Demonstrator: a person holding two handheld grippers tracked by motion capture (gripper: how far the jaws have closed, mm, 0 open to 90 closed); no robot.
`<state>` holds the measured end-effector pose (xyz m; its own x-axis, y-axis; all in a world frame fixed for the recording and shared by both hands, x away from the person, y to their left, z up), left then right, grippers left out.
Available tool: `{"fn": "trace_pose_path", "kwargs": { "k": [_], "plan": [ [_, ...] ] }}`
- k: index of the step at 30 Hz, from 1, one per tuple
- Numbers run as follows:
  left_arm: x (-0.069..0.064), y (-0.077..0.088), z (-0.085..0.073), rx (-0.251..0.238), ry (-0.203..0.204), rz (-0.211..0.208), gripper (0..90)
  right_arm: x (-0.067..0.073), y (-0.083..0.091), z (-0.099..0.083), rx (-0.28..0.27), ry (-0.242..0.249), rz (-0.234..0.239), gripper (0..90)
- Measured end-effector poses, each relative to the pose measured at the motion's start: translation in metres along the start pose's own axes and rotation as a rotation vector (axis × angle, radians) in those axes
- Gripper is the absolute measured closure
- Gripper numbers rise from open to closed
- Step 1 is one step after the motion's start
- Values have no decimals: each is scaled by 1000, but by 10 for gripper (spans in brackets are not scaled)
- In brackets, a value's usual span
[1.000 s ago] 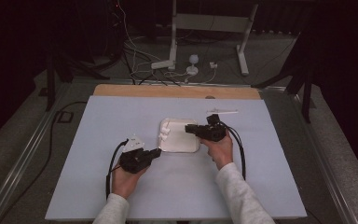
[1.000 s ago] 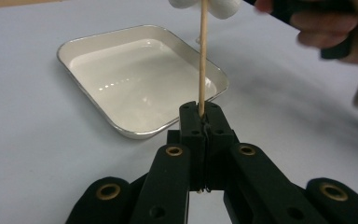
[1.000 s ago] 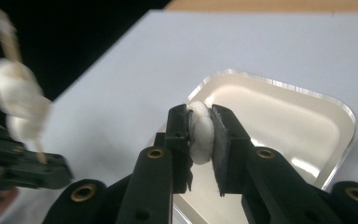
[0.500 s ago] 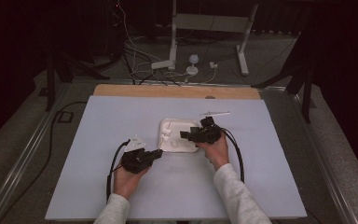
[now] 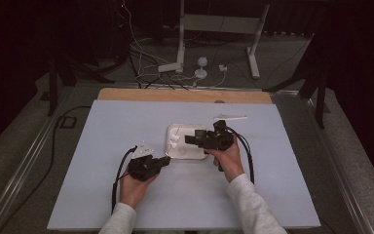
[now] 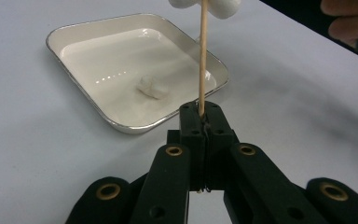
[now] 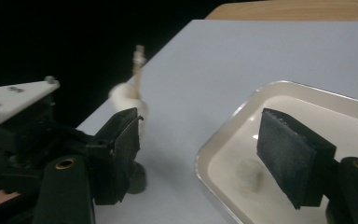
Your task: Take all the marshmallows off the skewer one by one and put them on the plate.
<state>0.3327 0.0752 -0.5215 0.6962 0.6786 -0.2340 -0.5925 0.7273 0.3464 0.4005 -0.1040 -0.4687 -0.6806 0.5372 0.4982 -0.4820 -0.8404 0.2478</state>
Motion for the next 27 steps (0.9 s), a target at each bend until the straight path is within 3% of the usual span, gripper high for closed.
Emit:
{"fn": "trace_pose_path", "kwargs": {
  "k": [11, 16, 19, 20, 21, 27],
  "plan": [
    [-5, -5, -2, 10, -6, -13, 900, 17, -12, -4, 18, 16, 86, 438],
    [-8, -6, -1, 6, -2, -27, 900, 20, -17, -7, 38, 17, 101, 489],
    [-9, -6, -1, 3, -5, -29, 900, 21, -21, -10, 57, 9, 101, 566],
    [-8, -6, -1, 7, -7, -27, 900, 22, -22, -11, 63, -4, 110, 680],
    [-8, -6, -1, 8, -9, -26, 900, 23, -22, -11, 64, -11, 120, 720],
    [-8, -6, -1, 3, -17, -16, 900, 26, -21, -8, 57, -18, 117, 769]
  ]
}}
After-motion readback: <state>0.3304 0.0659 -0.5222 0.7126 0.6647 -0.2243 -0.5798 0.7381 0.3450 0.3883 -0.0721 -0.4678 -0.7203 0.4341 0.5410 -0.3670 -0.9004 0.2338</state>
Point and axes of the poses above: each handheld gripper's, and its own axes: y roughly backward along the jaws, z roughly out of its top, x roughly to its left, the point moved 6 cm from there along -y, roughly forward along the jaws, and after that the axes turned 12 degrees about -x, right-handed, at the moved point
